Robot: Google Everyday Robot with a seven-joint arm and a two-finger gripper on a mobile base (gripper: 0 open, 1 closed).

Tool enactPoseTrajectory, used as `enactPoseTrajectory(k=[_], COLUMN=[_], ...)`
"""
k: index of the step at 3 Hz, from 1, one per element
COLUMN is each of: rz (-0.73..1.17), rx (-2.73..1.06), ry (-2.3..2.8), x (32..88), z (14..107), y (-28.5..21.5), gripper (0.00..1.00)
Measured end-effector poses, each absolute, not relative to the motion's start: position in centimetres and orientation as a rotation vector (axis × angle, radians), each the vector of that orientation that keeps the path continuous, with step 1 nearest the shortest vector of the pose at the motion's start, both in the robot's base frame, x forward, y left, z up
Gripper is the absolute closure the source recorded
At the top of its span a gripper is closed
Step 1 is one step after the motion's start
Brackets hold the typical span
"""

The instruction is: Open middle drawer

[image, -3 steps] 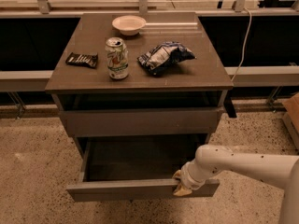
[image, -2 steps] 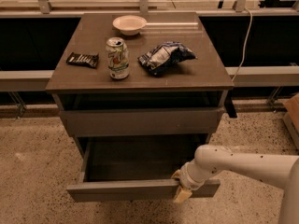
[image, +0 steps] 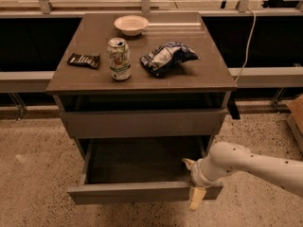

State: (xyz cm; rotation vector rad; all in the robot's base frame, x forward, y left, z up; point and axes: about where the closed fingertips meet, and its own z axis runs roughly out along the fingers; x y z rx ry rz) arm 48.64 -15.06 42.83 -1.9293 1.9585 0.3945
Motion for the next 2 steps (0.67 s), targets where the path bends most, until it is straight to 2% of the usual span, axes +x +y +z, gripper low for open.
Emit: enactPoseTrajectory(k=[2], rz=[0.335], rx=[-1.853], ry=[1.794], x=[50.3], z=[50.6], y=[-18.4], gripper=[0.0])
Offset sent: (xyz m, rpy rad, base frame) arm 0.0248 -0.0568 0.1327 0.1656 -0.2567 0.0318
